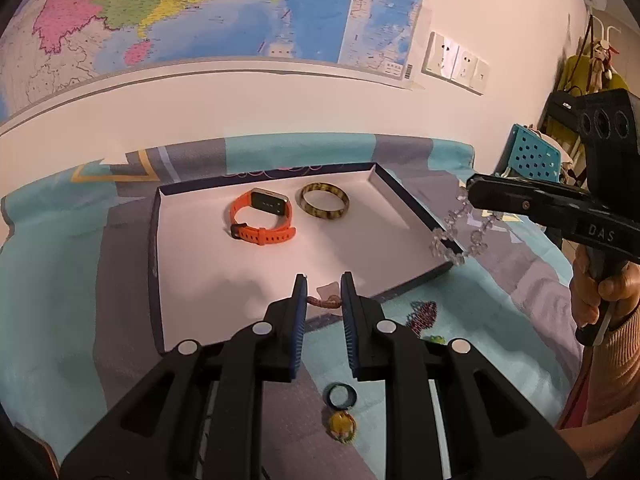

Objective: Organize jewelry
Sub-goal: 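Carry the crystal bracelet into the box with the right tool while the left tool carries the pink charm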

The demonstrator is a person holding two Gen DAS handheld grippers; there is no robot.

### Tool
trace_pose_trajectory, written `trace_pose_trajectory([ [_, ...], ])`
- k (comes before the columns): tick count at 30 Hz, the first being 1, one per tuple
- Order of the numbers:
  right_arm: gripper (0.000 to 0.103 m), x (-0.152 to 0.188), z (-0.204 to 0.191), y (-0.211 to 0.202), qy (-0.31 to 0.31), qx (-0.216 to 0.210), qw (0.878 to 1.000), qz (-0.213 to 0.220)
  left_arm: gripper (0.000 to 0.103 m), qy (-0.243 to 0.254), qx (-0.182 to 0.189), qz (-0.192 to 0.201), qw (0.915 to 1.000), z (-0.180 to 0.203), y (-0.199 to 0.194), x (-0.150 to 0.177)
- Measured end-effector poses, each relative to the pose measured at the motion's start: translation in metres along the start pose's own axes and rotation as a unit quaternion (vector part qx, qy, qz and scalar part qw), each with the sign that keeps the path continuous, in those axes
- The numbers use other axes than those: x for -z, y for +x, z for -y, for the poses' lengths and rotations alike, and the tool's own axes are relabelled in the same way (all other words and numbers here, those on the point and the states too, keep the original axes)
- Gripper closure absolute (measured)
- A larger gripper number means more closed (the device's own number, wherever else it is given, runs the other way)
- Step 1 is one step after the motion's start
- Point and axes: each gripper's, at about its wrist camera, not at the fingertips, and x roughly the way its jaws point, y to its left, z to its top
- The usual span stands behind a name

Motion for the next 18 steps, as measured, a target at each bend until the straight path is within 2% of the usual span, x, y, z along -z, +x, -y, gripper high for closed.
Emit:
trace_pose_trajectory([
  [18,0.095,-0.017,0.022,0.064,0.027,-0.008,0.999,-0.034,0.085,-0.028,-0.031,-0.023,0.9989,-0.028,0.041,-0.024],
])
